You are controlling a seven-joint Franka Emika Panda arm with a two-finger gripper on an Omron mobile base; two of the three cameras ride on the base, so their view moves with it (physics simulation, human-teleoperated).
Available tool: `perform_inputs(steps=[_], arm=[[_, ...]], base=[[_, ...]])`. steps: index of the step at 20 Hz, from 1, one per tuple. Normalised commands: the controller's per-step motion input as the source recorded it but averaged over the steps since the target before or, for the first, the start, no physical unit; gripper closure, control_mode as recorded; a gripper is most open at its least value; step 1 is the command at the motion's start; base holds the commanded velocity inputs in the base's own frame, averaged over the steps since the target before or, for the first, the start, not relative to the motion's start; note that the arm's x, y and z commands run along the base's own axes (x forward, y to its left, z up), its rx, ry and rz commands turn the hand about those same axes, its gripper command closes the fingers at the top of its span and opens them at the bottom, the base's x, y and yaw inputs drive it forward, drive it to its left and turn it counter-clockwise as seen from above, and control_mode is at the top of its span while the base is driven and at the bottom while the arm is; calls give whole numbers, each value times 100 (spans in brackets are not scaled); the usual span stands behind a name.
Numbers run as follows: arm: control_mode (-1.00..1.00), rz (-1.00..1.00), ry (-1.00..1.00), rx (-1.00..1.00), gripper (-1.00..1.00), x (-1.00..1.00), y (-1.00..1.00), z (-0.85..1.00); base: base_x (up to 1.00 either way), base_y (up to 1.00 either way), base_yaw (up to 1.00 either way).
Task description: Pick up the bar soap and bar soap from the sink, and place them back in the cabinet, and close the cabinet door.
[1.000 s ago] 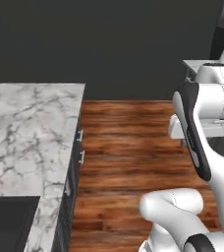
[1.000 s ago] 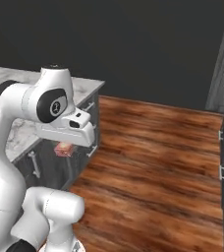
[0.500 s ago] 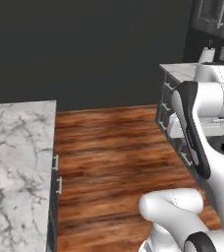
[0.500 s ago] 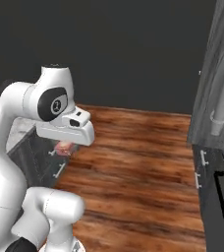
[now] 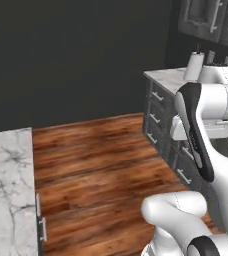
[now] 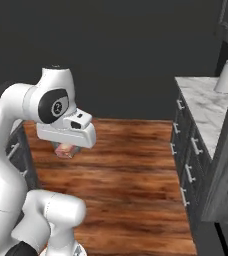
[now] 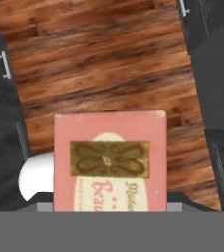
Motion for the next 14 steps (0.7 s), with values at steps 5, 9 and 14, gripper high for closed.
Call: perform_inputs(steps=[5,9,14], arm=[[100,0,0,0,100,0,0,0],[100,0,0,0,100,0,0,0],[100,0,0,0,100,0,0,0]], base=[[78,18,-32],[65,1,-45],[45,0,-56]])
